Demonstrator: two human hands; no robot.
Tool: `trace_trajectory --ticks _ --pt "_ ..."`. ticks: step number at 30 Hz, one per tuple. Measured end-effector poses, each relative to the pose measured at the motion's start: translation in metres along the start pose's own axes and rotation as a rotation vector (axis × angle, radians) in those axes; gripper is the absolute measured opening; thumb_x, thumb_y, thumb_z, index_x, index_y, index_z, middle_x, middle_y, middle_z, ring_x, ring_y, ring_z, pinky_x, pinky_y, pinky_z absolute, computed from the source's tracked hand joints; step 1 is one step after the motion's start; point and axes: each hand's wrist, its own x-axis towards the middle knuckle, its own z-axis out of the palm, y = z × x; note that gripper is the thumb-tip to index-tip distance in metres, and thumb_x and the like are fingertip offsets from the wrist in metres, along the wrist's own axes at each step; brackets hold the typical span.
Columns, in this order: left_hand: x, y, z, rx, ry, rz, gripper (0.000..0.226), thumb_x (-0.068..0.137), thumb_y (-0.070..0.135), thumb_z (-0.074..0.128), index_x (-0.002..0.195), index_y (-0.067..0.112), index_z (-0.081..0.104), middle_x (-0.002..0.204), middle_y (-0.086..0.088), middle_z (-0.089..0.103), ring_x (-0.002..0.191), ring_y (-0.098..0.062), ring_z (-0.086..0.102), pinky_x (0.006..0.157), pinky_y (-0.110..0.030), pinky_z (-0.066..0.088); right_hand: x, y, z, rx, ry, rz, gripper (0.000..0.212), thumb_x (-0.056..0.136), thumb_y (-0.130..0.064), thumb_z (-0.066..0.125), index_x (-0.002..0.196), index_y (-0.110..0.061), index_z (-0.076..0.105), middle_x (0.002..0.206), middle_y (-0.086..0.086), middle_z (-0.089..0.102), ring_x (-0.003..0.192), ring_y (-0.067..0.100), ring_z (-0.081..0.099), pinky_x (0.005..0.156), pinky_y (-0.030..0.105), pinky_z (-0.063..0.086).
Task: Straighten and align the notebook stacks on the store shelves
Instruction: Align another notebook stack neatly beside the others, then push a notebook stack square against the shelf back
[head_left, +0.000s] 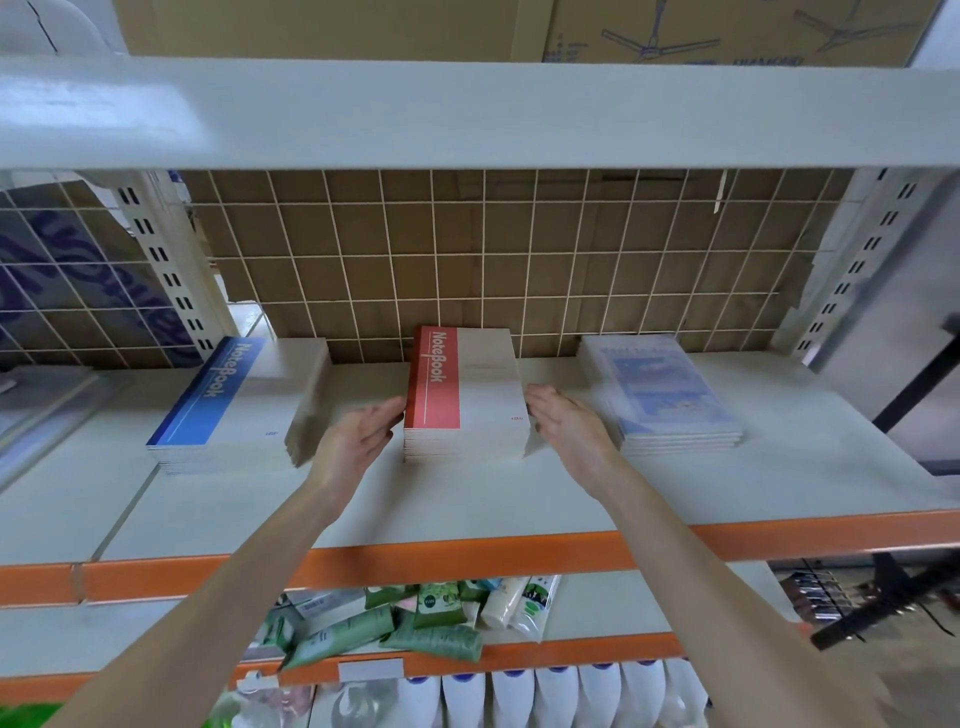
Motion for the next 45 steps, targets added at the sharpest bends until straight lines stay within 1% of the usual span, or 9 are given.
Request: trace_trajectory --ticks 5,11,19,22,26,28,30,38,45 --pt "0.001 -0.002 -0.006 0.173 -0.078 -0.016 0.033 0.101 0.022 0.026 0.123 0.021 0.052 0.130 0.005 0.054 0.124 -0.012 0.044 0.111 -0.028 0.029 0.000 0.003 0.003 -0.121 0.048 -0.042 0.026 0.101 -0.023 0.039 0.106 -0.017 0.064 0.115 0.000 0.065 0.116 0.019 0.055 0.110 0.034 0.034" --pt "0.000 -0.004 -0.004 0.182 -0.051 -0.005 0.038 0.102 0.021 0.022 0.126 0.026 0.051 0.125 0.012 0.057 0.126 -0.010 0.044 0.113 -0.029 0.026 -0.002 0.002 0.002 -0.226 0.089 -0.042 0.039 0.098 -0.033 0.048 0.122 -0.003 0.058 0.129 0.019 0.056 0.124 0.033 0.049 0.109 0.044 0.036" --pt "-0.019 0.016 -0.012 0.233 0.146 0.177 0.032 0.100 0.018 0.038 0.129 0.017 0.052 0.130 -0.003 0.056 0.120 -0.016 0.053 0.107 -0.029 0.035 -0.012 -0.012 0.009 -0.331 0.186 -0.197 0.045 0.100 -0.028 0.042 0.145 -0.025 0.035 0.148 -0.009 0.038 0.136 0.010 0.033 0.099 0.018 0.022" --pt "-0.031 0.030 -0.022 0.459 0.277 0.289 0.034 0.099 0.017 0.043 0.132 0.016 0.053 0.130 -0.001 0.056 0.120 -0.016 0.052 0.105 -0.031 0.037 -0.010 -0.024 0.031 -0.608 0.090 -0.340 0.052 0.098 -0.023 0.047 0.147 -0.022 0.031 0.151 -0.007 0.034 0.138 0.014 0.033 0.110 0.024 0.025" --pt "-0.056 0.047 -0.044 1.146 0.475 0.454 0.039 0.097 0.022 0.047 0.136 0.021 0.048 0.138 0.003 0.051 0.094 -0.024 0.059 0.080 -0.027 0.042 -0.002 -0.028 0.084 -0.965 -0.090 -0.553 0.055 0.097 -0.016 0.048 0.148 -0.012 0.028 0.154 0.003 0.028 0.142 0.020 0.024 0.114 0.029 0.020" --pt "-0.070 0.055 -0.059 1.430 0.516 0.488 0.046 0.096 0.021 0.048 0.141 0.019 0.041 0.147 0.000 0.040 0.120 -0.027 0.051 0.095 -0.036 0.040 0.000 -0.024 0.115 -1.072 -0.148 -0.643 0.055 0.097 -0.012 0.047 0.148 -0.010 0.026 0.155 0.007 0.025 0.143 0.021 0.020 0.117 0.032 0.015" --pt "-0.086 0.061 -0.079 1.585 0.569 0.408 0.050 0.097 0.022 0.046 0.145 0.017 0.034 0.152 -0.003 0.031 0.140 -0.023 0.028 0.113 -0.037 0.019 -0.003 -0.017 0.148 -1.155 -0.223 -0.718 0.056 0.097 -0.012 0.043 0.149 -0.010 0.022 0.157 0.006 0.018 0.145 0.018 0.013 0.117 0.030 0.006" --pt "-0.173 0.063 -0.167 1.557 0.871 0.038 0.055 0.098 0.032 0.040 0.149 0.019 0.022 0.157 -0.006 0.016 0.144 -0.025 0.012 0.115 -0.041 0.010 -0.046 0.023 0.277 -1.265 -0.623 -0.821 0.059 0.100 -0.017 0.038 0.151 -0.013 0.008 0.160 0.005 -0.002 0.147 0.018 0.002 0.116 0.036 0.001" --pt "-0.219 0.074 -0.263 1.466 0.969 0.002 0.059 0.097 0.035 0.041 0.150 0.020 0.020 0.157 -0.007 0.015 0.144 -0.025 0.012 0.115 -0.042 0.009 -0.077 0.050 0.379 -1.296 -0.688 -0.846 0.061 0.099 -0.017 0.039 0.151 -0.014 0.007 0.160 0.007 -0.004 0.147 0.021 0.000 0.116 0.037 -0.001"
